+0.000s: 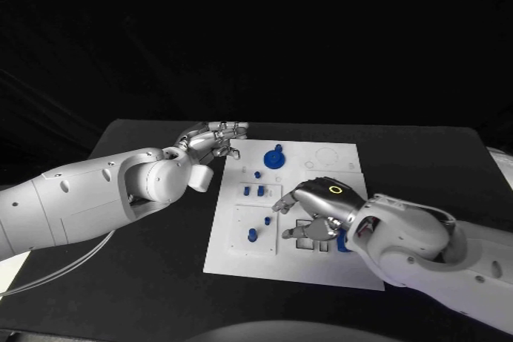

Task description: Assemble the parts on the task board

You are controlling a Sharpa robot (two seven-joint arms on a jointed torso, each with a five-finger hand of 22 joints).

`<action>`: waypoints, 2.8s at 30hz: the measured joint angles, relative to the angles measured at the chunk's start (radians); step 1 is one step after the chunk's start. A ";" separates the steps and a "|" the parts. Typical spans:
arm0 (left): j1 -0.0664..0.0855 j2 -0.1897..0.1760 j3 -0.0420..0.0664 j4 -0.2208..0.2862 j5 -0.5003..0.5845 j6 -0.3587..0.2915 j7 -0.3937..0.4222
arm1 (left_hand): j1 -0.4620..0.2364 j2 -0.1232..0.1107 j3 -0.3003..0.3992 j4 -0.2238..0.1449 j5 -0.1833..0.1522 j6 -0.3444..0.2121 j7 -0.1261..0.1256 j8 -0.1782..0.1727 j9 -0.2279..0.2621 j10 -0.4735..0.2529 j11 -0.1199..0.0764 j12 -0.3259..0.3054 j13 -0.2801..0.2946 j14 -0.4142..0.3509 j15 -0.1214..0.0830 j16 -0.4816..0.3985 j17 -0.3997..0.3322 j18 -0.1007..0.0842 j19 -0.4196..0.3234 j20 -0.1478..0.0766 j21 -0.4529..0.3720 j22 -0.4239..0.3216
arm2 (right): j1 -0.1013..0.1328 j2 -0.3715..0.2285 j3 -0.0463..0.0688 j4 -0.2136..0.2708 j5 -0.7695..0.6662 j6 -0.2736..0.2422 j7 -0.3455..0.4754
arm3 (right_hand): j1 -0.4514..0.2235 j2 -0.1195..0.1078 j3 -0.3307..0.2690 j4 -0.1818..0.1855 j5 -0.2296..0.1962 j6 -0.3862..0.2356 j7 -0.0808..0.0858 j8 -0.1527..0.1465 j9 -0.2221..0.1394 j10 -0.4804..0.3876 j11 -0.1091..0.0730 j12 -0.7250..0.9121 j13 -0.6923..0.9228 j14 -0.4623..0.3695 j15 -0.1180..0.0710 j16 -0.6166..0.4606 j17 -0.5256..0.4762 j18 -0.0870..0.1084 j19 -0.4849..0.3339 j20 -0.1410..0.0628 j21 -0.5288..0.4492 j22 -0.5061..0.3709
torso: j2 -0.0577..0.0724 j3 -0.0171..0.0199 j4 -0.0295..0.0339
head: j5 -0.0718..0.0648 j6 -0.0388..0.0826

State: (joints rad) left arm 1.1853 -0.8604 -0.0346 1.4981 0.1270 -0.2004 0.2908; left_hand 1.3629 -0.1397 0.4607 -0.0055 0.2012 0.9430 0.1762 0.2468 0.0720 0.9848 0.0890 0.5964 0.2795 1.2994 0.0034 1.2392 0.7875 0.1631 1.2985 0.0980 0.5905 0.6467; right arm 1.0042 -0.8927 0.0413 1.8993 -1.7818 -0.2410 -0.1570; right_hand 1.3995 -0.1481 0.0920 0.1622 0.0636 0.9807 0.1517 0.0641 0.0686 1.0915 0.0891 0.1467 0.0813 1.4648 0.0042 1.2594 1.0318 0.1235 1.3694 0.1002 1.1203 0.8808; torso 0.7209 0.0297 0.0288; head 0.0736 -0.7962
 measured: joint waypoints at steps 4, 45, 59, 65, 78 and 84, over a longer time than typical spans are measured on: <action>0.000 -0.004 0.000 0.000 0.000 0.000 -0.001 | 0.000 0.000 0.000 0.000 0.000 0.000 0.000 0.000 0.000 0.000 0.000 0.000 0.000 0.000 0.000 0.000 0.000 0.000 0.000 0.000 0.000 0.000 | 0.035 -0.128 0.004 0.058 0.112 -0.063 -0.005 | -0.012 0.018 -0.023 0.023 0.035 0.032 -0.018 0.020 0.009 0.242 -0.037 0.153 0.077 0.000 -0.032 0.091 0.143 -0.012 0.052 -0.026 0.099 0.142 | -0.002 -0.0005 -0.0072 | -0.024 0.013; 0.000 -0.015 -0.003 0.009 0.000 0.000 -0.004 | 0.000 0.000 0.000 0.000 0.000 -0.003 -0.003 0.004 0.000 0.000 0.000 0.004 -0.001 0.000 0.000 0.000 -0.002 0.000 0.000 0.000 0.000 0.000 | -0.026 -0.244 -0.030 0.095 0.250 -0.029 -0.409 | -0.163 0.093 -0.237 0.125 0.210 0.050 -0.061 0.215 0.114 0.365 -0.075 1.045 0.991 0.000 -0.067 0.272 0.276 -0.063 0.092 -0.062 0.292 0.424 | -0.007 -0.0010 -0.0537 | -0.072 0.034; 0.000 -0.019 -0.004 0.010 0.000 0.000 -0.006 | 0.000 0.000 0.000 0.000 0.000 -0.003 -0.003 0.004 0.000 0.000 0.000 0.004 -0.001 0.000 0.000 0.000 -0.002 0.000 0.000 0.000 0.000 0.000 | -0.044 -0.180 -0.026 0.049 0.199 0.015 -0.417 | -0.152 0.104 -0.237 0.125 0.217 0.043 -0.061 0.226 0.128 0.365 -0.075 1.052 0.991 0.000 -0.067 0.272 0.276 -0.062 0.092 -0.062 0.297 0.427 | -0.007 -0.0011 -0.0530 | -0.070 0.022; 0.000 -0.020 -0.004 0.011 0.000 0.000 -0.006 | 0.000 0.000 0.000 0.000 0.000 -0.003 -0.003 0.004 0.000 0.000 0.000 0.004 -0.001 0.000 0.000 0.000 -0.002 0.000 0.000 0.000 0.000 0.000 | -0.049 -0.160 -0.021 0.038 0.188 0.016 -0.415 | -0.134 0.122 -0.239 0.122 0.237 0.043 -0.061 0.238 0.143 0.365 -0.075 1.056 0.992 0.000 -0.067 0.276 0.276 -0.062 0.092 -0.062 0.297 0.427 | -0.007 -0.0011 -0.0531 | -0.066 0.019; 0.000 -0.022 -0.004 0.013 0.000 0.001 -0.007 | 0.000 0.000 0.000 0.000 0.000 -0.004 -0.003 0.004 0.000 0.000 0.000 0.004 -0.001 0.000 0.000 0.000 -0.002 0.000 0.000 0.000 0.000 0.000 | -0.064 -0.171 -0.025 0.056 0.232 -0.076 -0.416 | -0.103 0.131 -0.199 0.081 0.340 0.057 -0.075 0.277 0.178 0.359 -0.080 1.057 1.012 0.002 -0.080 0.276 0.276 -0.062 0.097 -0.075 0.304 0.427 | -0.008 -0.0011 -0.0537 | -0.058 0.019; 0.000 -0.021 -0.004 0.012 0.000 0.002 -0.008 | 0.000 0.000 0.000 0.000 0.000 -0.003 -0.003 0.004 0.000 0.000 0.000 0.004 -0.002 -0.007 0.000 -0.005 -0.005 0.000 0.000 0.000 0.000 0.001 | -0.055 -0.184 -0.013 0.092 0.289 -0.167 -0.417 | -0.103 0.131 -0.189 0.083 0.372 0.053 -0.078 0.277 0.178 0.356 -0.084 1.057 1.012 0.003 -0.082 0.276 0.276 -0.062 0.097 -0.075 0.304 0.427 | -0.010 -0.0017 -0.0537 | -0.057 0.022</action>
State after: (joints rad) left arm 1.1850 -0.8818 -0.0381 1.5105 0.1270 -0.1985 0.2829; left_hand 1.3629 -0.1397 0.4605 -0.0053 0.2013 0.9395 0.1728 0.2509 0.0719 0.9848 0.0890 0.6004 0.2778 1.2920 0.0035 1.2345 0.7826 0.1631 1.2986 0.0980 0.5905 0.6478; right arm 0.9488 -1.0766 0.0287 1.9918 -1.4931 -0.4082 -0.5736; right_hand 1.2967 -0.0170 -0.0973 0.2453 0.4360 1.0338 0.0733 0.3407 0.2465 1.4473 0.0055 1.2034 1.0930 1.4682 -0.0774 1.5357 1.3073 0.0611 1.4661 0.0251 1.4246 1.3078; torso 0.7113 0.0280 -0.0249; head 0.0171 -0.7743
